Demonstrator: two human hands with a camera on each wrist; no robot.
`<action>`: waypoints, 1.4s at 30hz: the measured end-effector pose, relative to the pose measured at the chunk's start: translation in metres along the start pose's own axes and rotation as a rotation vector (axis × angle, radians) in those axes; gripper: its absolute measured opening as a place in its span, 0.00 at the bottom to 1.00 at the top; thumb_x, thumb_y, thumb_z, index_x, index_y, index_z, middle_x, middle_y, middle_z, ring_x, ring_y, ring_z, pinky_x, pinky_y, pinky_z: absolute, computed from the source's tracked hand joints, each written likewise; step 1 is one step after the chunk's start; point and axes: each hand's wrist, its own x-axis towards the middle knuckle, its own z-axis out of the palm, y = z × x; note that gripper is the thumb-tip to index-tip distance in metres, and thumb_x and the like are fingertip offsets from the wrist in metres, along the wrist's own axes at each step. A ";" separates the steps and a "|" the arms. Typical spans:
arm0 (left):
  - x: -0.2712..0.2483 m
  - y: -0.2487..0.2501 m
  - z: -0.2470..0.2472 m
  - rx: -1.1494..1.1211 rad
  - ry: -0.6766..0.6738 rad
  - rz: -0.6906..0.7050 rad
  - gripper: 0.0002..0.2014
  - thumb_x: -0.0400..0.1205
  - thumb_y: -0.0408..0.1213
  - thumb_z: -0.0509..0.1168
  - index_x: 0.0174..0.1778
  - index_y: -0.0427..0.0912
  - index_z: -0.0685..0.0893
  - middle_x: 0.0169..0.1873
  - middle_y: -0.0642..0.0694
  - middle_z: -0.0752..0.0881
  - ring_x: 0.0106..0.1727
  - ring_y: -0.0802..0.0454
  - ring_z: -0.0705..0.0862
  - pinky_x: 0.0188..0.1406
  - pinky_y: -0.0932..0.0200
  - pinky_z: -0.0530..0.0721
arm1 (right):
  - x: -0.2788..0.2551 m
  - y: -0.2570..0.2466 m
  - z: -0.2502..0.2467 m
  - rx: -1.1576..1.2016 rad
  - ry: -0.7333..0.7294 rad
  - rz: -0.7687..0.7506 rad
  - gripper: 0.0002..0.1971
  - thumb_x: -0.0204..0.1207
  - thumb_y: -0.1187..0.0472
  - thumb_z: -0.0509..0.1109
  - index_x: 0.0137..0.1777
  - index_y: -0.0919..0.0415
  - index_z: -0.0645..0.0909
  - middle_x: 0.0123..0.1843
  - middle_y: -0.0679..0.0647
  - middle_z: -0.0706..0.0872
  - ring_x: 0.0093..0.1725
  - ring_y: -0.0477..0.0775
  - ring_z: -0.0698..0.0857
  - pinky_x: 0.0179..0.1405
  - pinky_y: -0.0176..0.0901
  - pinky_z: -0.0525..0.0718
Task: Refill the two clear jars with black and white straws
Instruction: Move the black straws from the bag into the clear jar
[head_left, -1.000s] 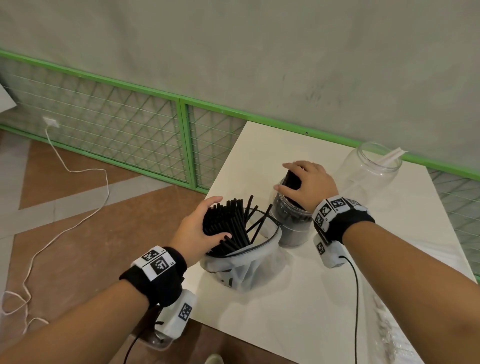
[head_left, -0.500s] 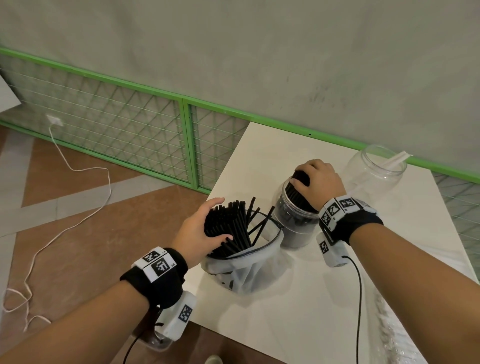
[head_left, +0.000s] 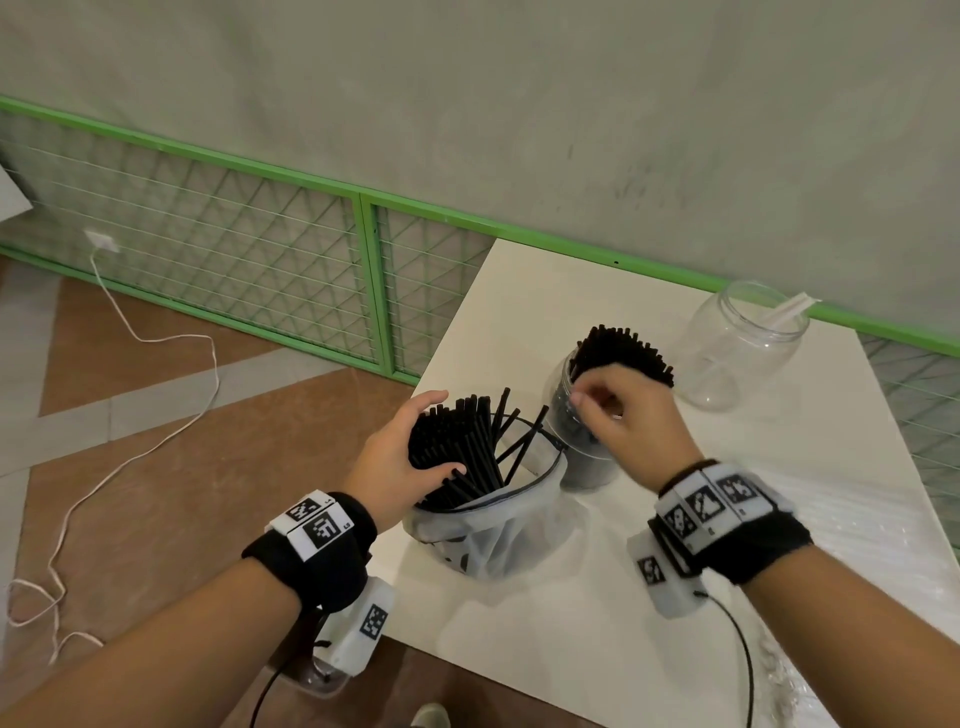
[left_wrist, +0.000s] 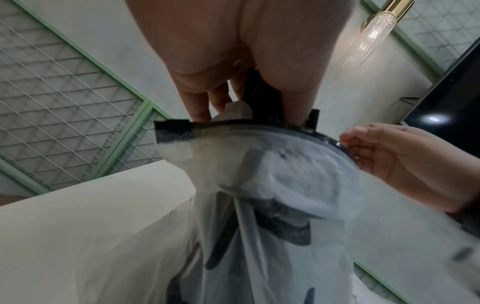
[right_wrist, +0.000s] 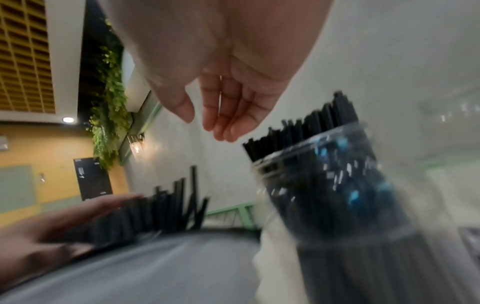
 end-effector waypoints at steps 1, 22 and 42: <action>0.000 0.000 0.000 0.002 0.002 0.001 0.36 0.71 0.36 0.78 0.72 0.60 0.70 0.59 0.59 0.80 0.61 0.57 0.80 0.63 0.49 0.81 | -0.011 -0.003 0.008 0.063 -0.056 0.075 0.05 0.78 0.61 0.70 0.52 0.55 0.83 0.46 0.47 0.86 0.47 0.45 0.85 0.50 0.36 0.83; -0.016 0.006 0.004 -0.050 -0.087 0.034 0.37 0.71 0.42 0.78 0.73 0.61 0.67 0.61 0.69 0.74 0.65 0.72 0.72 0.60 0.74 0.71 | -0.008 -0.026 0.091 0.233 -0.411 0.270 0.62 0.46 0.29 0.81 0.79 0.36 0.50 0.70 0.44 0.78 0.73 0.53 0.74 0.72 0.65 0.70; -0.031 -0.048 -0.006 0.086 -0.425 -0.258 0.73 0.48 0.66 0.81 0.81 0.59 0.38 0.77 0.58 0.63 0.78 0.56 0.62 0.78 0.49 0.63 | -0.013 -0.014 0.096 0.475 -0.218 0.290 0.21 0.67 0.65 0.81 0.57 0.51 0.78 0.49 0.41 0.85 0.52 0.39 0.84 0.61 0.42 0.81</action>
